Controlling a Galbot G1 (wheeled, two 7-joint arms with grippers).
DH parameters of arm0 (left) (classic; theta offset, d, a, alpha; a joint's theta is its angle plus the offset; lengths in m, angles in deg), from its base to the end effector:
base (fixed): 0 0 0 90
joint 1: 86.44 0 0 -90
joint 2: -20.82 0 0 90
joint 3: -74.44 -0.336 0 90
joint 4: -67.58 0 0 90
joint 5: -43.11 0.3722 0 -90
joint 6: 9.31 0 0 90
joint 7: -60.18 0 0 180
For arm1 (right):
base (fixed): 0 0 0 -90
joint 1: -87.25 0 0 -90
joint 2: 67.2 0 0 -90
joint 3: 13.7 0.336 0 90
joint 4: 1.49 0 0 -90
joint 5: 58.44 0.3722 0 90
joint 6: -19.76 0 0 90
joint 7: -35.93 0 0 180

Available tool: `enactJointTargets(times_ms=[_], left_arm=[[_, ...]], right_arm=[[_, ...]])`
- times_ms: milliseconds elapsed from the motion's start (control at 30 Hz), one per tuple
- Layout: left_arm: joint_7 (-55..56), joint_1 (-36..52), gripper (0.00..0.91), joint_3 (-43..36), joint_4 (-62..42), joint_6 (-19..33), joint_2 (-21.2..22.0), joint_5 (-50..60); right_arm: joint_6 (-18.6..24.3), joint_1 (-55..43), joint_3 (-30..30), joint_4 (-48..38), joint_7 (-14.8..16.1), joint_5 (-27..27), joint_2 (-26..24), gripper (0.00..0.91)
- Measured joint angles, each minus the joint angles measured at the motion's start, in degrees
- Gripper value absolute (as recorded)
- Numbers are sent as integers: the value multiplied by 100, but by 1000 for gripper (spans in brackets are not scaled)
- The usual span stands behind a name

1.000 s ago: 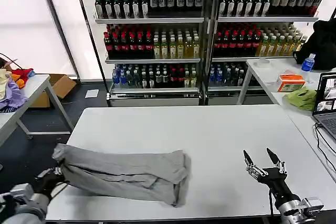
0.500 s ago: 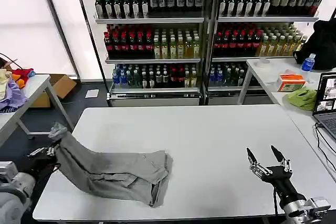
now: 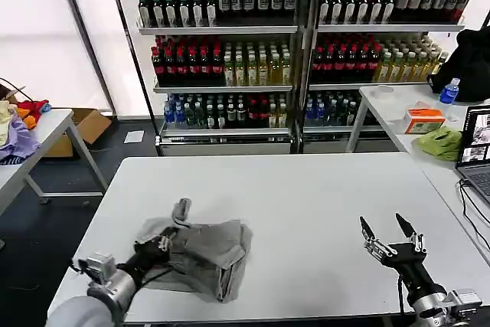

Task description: Fold and organize the clothes.

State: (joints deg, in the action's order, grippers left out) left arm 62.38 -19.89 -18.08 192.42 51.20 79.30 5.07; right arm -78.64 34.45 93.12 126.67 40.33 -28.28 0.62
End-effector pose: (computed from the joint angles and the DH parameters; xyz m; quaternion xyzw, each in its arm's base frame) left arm 0.2353 0.0530 -0.2244 -0.1725 -0.9599 0.0467 0.2159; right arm 0.1831 -0.1184 -0.2221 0.0520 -0.9977 -0.0229 0.0381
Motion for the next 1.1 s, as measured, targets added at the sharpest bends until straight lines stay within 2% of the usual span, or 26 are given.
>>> enactJointTargets(times_ms=[100,133,200,433,633,833,1100], left_arm=[[68,59,20,-342,-80,-49,142,111],[88,63,171,-438,-112,-61,194,143],[115,70,907,-632,-176,-82,306,198],[296,211,907,-1068,-294,-220,604,275],[653,194,907,-956,-32,-289,637,-147],[1028,48,907,-361,518,-319,479,-876],[1218,-228,907,1092,715,-341,209,-1757]], right_arm=[[-35,-30,-15,2,-5,-6,24,907],[-46,-44,-28,-2,-6,-16,33,907],[-75,-82,-68,-15,-9,-35,61,907],[-142,-146,-177,9,8,-69,79,907],[-189,-237,-282,-28,-19,-81,44,907],[-210,-305,-422,-38,-23,-139,86,907],[-141,-241,-536,-93,11,-194,102,907]])
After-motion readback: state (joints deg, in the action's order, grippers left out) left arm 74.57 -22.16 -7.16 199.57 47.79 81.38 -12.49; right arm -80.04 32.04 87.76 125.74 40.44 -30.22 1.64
